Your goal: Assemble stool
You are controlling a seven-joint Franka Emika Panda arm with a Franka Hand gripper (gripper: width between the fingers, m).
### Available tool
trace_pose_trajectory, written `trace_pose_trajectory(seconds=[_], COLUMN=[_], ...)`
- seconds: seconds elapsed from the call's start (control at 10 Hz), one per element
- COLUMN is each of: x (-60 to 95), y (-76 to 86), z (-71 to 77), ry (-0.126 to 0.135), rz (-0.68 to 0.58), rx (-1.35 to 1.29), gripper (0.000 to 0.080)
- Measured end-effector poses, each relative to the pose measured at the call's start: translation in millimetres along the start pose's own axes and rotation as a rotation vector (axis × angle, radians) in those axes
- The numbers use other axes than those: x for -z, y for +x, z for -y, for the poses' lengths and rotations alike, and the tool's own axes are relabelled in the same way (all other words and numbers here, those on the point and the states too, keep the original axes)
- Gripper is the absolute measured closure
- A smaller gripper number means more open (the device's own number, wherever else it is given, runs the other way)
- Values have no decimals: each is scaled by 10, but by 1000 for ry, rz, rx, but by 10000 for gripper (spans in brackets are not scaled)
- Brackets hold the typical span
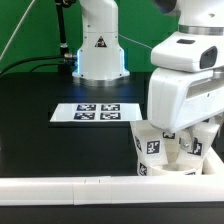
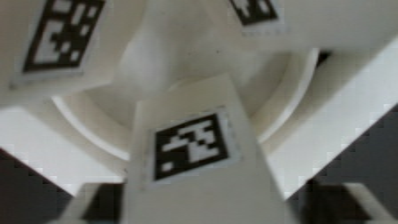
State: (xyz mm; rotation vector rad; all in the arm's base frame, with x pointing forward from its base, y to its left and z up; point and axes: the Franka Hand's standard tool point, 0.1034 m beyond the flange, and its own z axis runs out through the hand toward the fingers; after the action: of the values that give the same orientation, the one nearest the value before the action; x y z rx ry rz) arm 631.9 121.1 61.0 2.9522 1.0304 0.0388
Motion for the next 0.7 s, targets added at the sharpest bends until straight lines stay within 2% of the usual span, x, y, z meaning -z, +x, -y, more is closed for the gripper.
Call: trace_pose_trajectory(seconds=[0.1, 0.4, 0.6, 0.7], x=[-1, -2, -10, -9], y=[-10, -55, -11, -3], z=[-17, -98, -239, -344], ry=[-2, -10, -18, -13], rz=[1, 4, -31, -49], rx=[-89, -334, -493, -629], gripper=[464, 463, 463, 463])
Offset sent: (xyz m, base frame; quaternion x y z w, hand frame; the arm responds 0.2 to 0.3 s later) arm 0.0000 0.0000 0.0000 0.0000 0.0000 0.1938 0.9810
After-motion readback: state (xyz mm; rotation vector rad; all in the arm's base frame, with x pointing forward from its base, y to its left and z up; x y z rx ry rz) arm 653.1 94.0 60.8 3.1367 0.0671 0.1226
